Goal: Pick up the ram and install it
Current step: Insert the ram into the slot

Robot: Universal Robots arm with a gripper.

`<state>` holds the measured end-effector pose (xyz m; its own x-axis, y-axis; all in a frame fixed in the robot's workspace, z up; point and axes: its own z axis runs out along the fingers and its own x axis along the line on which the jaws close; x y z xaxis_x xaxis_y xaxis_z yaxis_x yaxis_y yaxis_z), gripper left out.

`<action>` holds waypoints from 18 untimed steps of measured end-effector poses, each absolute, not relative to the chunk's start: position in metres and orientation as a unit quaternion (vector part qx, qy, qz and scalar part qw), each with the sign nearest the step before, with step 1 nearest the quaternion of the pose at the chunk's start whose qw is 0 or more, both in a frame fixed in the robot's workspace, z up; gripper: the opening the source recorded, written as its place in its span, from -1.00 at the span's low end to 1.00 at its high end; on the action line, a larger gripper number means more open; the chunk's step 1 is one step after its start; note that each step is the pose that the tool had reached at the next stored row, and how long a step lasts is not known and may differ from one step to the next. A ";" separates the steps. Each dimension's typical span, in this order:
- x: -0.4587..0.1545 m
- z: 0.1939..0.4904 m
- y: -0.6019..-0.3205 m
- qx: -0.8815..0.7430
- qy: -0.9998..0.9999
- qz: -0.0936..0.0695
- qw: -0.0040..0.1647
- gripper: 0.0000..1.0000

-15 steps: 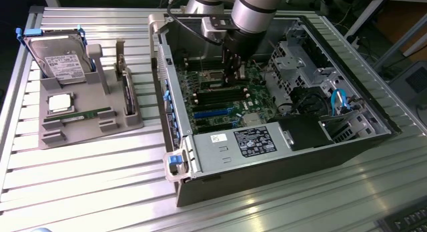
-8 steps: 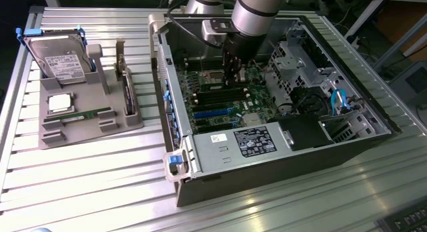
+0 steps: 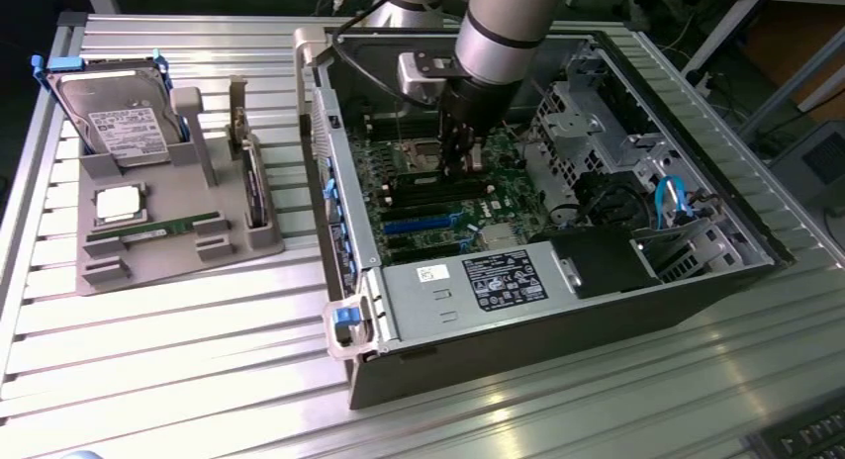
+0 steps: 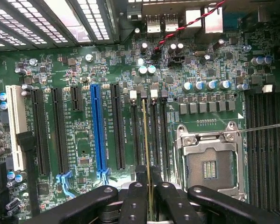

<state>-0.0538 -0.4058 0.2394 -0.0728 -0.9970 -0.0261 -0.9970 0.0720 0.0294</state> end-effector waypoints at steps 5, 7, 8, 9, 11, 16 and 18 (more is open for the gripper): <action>-0.053 0.238 -0.409 0.681 -0.732 -0.020 0.000 -0.72; -0.053 0.235 -0.411 0.681 -0.732 -0.020 0.000 -0.72; -0.053 0.234 -0.411 0.680 -0.733 -0.020 0.000 -0.72; -0.053 0.233 -0.411 0.679 -0.734 -0.020 0.000 -0.72; -0.053 0.233 -0.411 0.678 -0.734 -0.020 0.000 -0.72; -0.053 0.232 -0.412 0.678 -0.734 -0.020 0.000 -0.72; -0.053 0.231 -0.413 0.678 -0.734 -0.020 0.000 -0.72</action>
